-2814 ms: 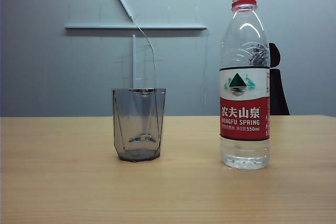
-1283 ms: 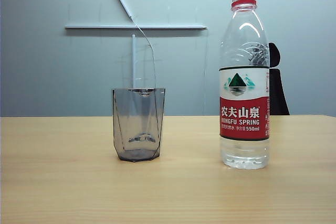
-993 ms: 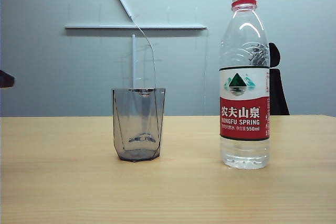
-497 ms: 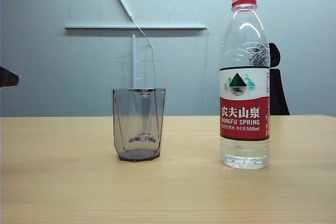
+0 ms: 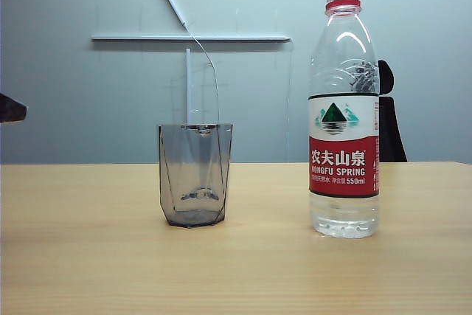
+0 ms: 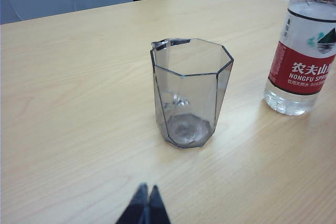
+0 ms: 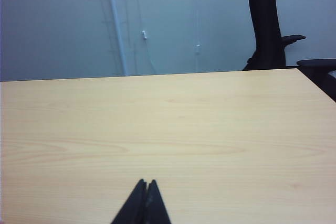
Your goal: Pick up the mineral water bottle on the table and pour water into the mug until it's half full.
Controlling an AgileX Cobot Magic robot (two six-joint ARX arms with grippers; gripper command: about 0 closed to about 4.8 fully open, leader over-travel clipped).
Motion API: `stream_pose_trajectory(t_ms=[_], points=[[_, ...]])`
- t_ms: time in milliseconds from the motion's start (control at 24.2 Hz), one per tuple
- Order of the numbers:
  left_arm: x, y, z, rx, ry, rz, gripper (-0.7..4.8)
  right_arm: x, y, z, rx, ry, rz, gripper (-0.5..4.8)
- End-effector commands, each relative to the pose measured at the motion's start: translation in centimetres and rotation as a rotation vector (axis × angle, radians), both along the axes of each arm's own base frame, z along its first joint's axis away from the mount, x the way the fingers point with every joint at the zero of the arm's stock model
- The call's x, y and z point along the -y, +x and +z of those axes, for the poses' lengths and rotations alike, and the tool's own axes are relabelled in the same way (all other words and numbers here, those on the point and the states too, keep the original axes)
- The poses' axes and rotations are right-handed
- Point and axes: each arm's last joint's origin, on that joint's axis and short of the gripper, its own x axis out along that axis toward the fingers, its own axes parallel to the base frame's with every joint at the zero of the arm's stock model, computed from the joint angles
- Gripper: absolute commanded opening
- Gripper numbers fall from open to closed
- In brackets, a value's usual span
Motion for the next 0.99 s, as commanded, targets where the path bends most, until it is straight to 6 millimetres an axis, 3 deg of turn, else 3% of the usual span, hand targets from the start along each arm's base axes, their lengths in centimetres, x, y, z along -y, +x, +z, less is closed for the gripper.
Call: stream_pose_trajectory(t_ms=[41,290,331,372,414,455,497,579,621,828,993], points=[[0.0,0.0,0.2,0.009,-0.011,0.002,-0.02,0.0,0.0,0.1,0.017,0.136,0.023,-0.05],[0.0,0.0,0.2,0.009,-0.011,0.002,-0.02,-0.7,-0.2,0.8,0.046,0.204,0.275,-0.05],[0.0,0.0,0.2,0.009,-0.011,0.002,-0.02,-0.9,-0.4,1.2,0.06,0.228,0.34,0.25],[0.0,0.0,0.2,0.009,-0.011,0.002,-0.02,-1.0,-0.4,1.4,0.05,0.245,0.368,0.84],[0.0,0.0,0.2,0.009,-0.011,0.002,-0.02,-1.3,-0.5,1.5,-0.002,0.281,0.41,2.14],[0.0,0.0,0.2,0.009,-0.011,0.002,-0.02,-1.6,-0.6,1.5,-0.034,0.289,0.43,2.32],[0.0,0.0,0.2,0.009,-0.011,0.002,-0.02,-2.1,-0.7,1.4,-0.062,0.287,0.466,2.88],[0.0,0.0,0.2,0.009,-0.011,0.002,-0.02,-3.1,-0.9,1.4,-0.058,0.244,0.497,4.59],[0.0,0.0,0.2,0.009,-0.011,0.002,-0.02,-3.4,-0.9,1.3,-0.061,0.223,0.496,4.79],[0.0,0.0,0.2,0.009,-0.011,0.002,-0.02,-6.0,-2.2,-0.2,-0.114,-0.007,0.411,4.79],[0.0,0.0,0.2,0.009,-0.011,0.002,-0.02,-7.2,-3.2,-1.6,-0.138,-0.079,0.428,4.79]])
